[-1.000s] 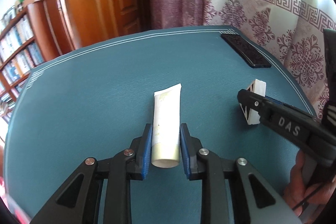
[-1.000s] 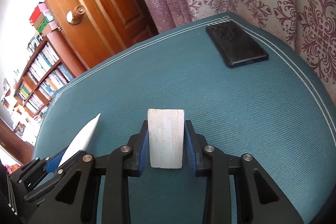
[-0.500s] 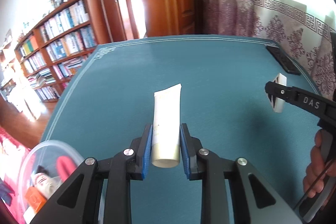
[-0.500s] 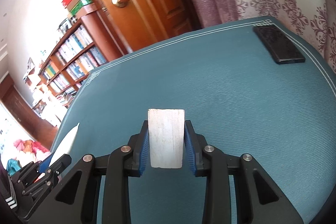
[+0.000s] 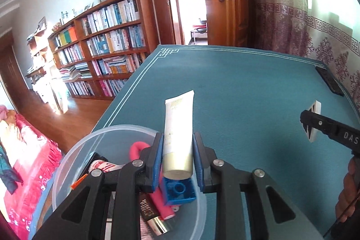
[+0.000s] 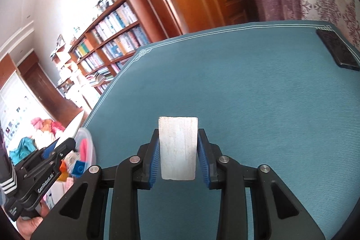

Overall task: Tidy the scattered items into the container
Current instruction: 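Carry the white tube and white card over the bowl with both tools, then lower the tube and card into the bowl and open both tools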

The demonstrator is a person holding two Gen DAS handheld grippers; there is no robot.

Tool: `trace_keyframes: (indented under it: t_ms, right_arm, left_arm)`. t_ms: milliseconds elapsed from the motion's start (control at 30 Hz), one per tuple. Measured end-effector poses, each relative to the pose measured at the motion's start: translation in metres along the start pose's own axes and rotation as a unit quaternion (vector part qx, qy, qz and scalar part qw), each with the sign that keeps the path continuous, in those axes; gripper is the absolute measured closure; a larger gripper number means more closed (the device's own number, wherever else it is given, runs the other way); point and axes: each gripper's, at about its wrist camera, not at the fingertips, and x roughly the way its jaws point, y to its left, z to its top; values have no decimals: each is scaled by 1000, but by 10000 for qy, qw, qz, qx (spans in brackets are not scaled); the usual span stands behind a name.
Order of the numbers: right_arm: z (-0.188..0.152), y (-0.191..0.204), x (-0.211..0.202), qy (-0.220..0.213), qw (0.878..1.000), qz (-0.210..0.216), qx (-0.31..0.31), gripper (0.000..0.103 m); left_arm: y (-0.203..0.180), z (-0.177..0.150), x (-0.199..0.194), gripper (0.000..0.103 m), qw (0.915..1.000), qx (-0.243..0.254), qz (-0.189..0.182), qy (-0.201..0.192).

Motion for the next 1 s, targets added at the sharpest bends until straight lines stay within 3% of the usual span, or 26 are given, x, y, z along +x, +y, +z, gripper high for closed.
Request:
trace_keyframes:
  t_ms: [467,1000]
  right_arm:
    - [-19,84,3,203,9960,636,-589,69]
    - [-46,153,25,658,9872,1086,-965,69]
  left_arm:
    - [67,-20,-4,75,9979,-539,365,44]
    - [107,-38,-8,74,9959,-869,169,160]
